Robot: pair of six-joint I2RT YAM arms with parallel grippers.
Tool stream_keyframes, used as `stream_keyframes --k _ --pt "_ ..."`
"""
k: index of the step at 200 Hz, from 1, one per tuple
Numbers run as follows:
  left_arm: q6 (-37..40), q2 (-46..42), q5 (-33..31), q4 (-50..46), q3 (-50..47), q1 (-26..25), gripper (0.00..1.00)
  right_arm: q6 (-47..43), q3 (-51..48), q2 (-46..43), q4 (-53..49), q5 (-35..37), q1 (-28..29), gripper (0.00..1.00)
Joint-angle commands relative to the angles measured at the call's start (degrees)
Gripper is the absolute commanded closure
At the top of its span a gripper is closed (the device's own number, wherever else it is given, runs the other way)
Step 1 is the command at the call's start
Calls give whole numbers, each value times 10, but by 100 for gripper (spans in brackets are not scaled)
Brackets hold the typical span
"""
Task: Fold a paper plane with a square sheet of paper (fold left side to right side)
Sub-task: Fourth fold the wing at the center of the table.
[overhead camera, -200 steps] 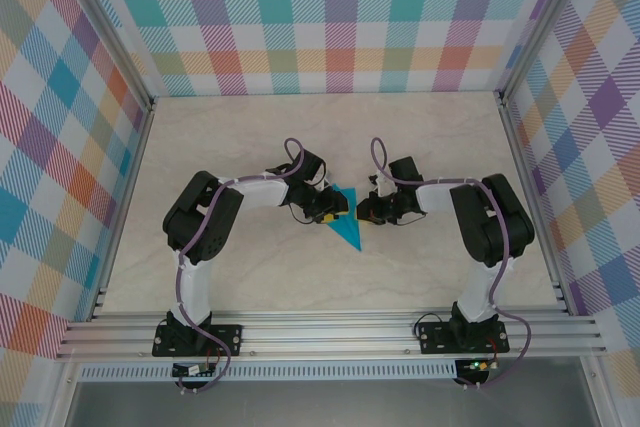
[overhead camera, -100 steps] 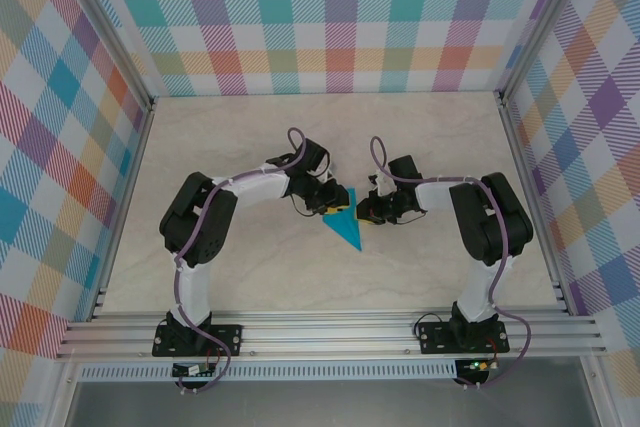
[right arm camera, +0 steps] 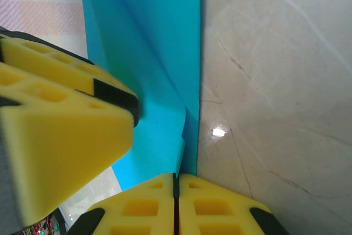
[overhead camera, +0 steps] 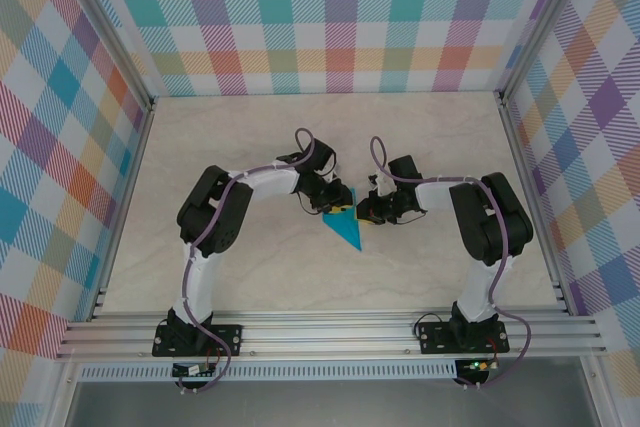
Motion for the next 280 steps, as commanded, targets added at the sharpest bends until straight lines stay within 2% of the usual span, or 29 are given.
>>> stream_keyframes --k 1,25,83,105,135,168,200,280 --pt "10 8 -10 -13 6 1 73 -20 -8 31 -26 37 5 92" --pt "4 12 -10 -2 -8 0 73 -19 -8 25 -22 36 6 90" --pt "-8 19 -10 21 -38 0 73 -23 -5 -54 -54 59 3 71" --pt "-9 18 -9 23 -41 1 73 -34 -11 -99 -86 74 2 67" --pt "-7 18 -8 24 -41 1 73 -30 -35 -143 -99 29 11 67" --pt "-9 16 -10 26 -44 0 73 1 -63 -155 -70 -14 56 67" --pt "-8 13 -10 24 -46 0 73 6 -53 -138 -71 6 91 67" --pt "-7 9 -11 24 -48 0 73 -2 -44 -112 -87 48 92 67"
